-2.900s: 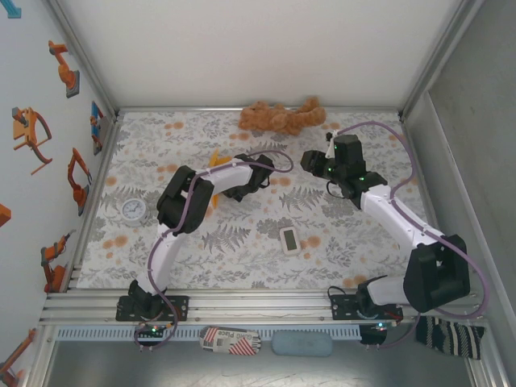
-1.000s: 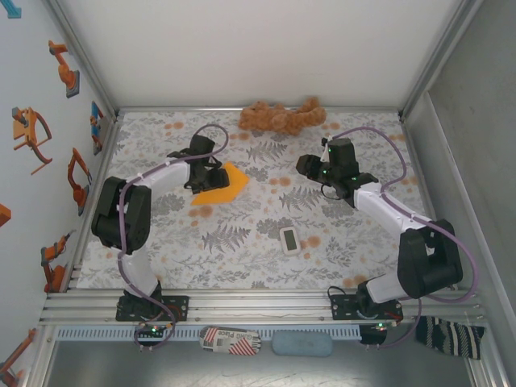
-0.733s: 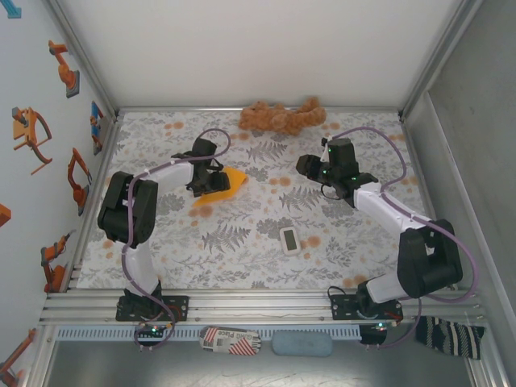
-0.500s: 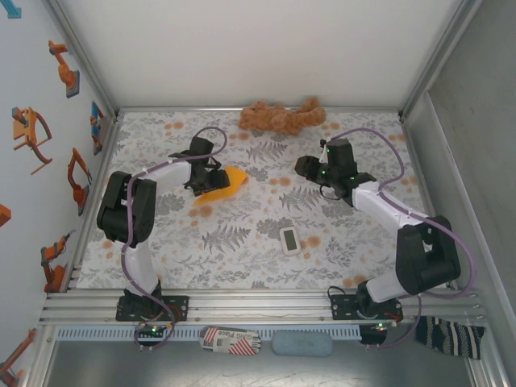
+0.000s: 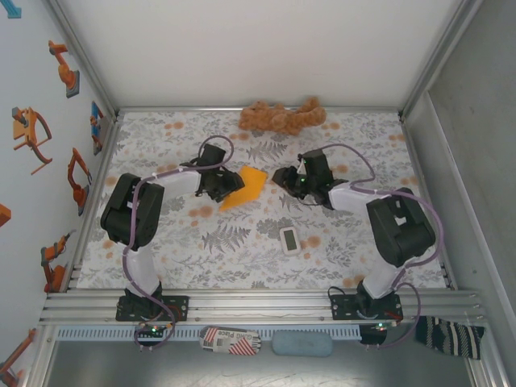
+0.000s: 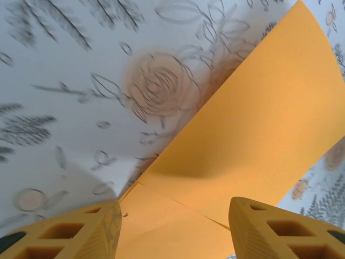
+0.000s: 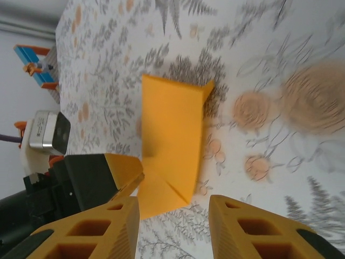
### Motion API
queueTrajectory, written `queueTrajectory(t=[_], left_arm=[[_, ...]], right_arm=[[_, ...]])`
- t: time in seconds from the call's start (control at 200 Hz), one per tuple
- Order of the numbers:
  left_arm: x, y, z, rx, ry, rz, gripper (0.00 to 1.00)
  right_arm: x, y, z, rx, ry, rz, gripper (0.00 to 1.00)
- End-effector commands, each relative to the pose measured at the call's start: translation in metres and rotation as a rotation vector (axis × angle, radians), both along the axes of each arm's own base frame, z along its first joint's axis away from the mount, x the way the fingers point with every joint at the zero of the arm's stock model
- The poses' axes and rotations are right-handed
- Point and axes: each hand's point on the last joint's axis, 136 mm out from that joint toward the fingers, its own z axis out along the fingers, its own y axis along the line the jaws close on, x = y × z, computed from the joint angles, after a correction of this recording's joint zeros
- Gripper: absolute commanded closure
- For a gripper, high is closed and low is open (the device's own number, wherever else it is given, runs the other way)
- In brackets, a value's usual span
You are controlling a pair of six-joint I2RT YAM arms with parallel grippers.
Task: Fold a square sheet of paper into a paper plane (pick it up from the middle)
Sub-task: Move the paper to the center of the table.
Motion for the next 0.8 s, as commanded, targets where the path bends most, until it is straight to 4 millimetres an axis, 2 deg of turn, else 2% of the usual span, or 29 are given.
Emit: queueTrajectory(t=[0.0, 0.1, 0.2, 0.461, 0.796], left_arm=[[-0.018, -0.003, -0.014, -0.045, 0.111, 0.083, 0.46], [-0.022, -0.007, -0.016, -0.080, 0.133, 0.121, 0.49], [-0.023, -0.008, -0.016, -0.109, 0.139, 0.157, 0.51], [-0.026, -0.009, -0.021, -0.114, 0.160, 0.169, 0.52], [-0.029, -0.008, -0.025, -0.108, 0.171, 0.166, 0.52]], right_arm=[[-0.005, 0.021, -0.004, 0.048, 0.061, -0.010, 0.64], [-0.015, 0.029, -0.026, 0.018, 0.139, -0.028, 0.66], [-0.022, 0.031, -0.039, -0.002, 0.174, -0.058, 0.67], [-0.021, 0.046, -0.049, 0.048, 0.209, -0.049, 0.67], [-0.015, 0.051, -0.055, 0.067, 0.216, -0.055, 0.72]])
